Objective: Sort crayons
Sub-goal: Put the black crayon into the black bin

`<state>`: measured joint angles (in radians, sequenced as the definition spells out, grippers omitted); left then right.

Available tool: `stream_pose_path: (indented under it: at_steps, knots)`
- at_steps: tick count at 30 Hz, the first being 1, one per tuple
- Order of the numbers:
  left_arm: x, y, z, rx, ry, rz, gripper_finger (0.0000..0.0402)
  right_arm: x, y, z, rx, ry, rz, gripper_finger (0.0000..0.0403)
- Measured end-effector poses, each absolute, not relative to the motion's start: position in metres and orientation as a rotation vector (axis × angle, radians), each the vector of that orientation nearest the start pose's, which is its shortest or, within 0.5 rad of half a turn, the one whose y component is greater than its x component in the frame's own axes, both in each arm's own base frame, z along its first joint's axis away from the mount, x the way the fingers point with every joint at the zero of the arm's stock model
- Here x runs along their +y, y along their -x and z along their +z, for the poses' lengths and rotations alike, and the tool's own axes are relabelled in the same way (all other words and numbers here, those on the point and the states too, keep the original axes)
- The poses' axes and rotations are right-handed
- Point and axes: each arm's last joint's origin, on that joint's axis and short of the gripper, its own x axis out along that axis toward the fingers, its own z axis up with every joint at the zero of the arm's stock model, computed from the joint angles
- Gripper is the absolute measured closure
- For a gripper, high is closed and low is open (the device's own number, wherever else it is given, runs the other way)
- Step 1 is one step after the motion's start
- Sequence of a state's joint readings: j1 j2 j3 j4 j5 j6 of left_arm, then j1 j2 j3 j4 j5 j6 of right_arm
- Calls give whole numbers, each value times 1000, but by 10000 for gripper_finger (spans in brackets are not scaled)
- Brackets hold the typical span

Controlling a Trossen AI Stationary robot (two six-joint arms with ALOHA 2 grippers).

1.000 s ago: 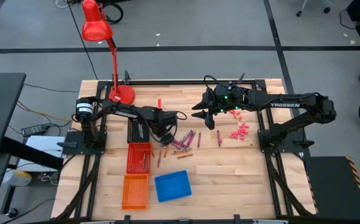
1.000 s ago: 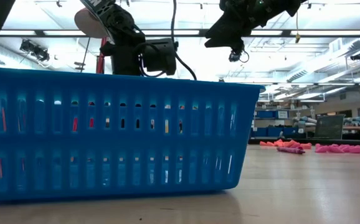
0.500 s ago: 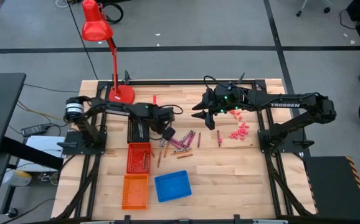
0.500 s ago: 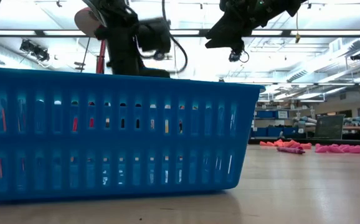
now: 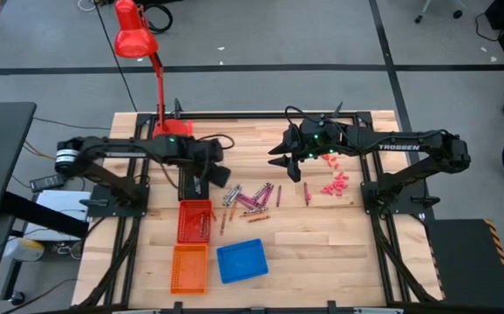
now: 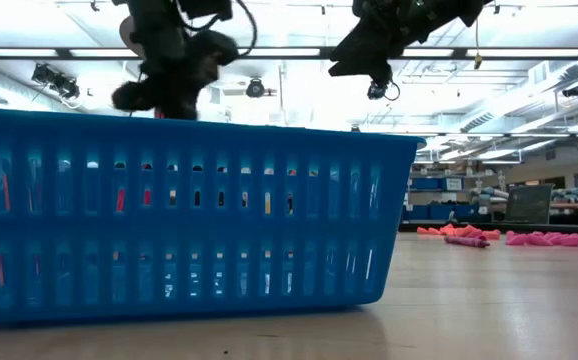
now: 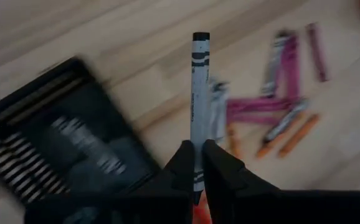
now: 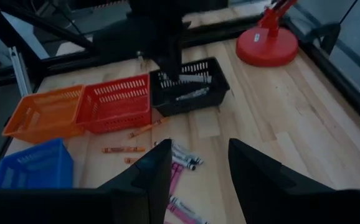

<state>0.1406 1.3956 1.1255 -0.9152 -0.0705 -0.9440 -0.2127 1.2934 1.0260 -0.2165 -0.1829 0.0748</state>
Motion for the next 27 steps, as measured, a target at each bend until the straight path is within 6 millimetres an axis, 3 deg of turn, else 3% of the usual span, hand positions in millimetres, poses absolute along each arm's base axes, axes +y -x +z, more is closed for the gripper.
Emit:
stream_pose_path:
  at_steps: [6, 9, 21, 27]
  knots:
    - [37, -239, 264, 1158, 843, 854, 379, -56, -281, 309, 439, -146, -44, 241]
    - [38, -241, 259, 1164, 842, 889, 375, -56, -282, 310, 425, -142, -45, 241]
    - [40, -235, 211, 1237, 858, 964, 355, -58, -282, 312, 408, -134, -53, 241]
    - [39, -234, 199, 1219, 864, 953, 344, -58, -282, 312, 409, -131, -51, 241]
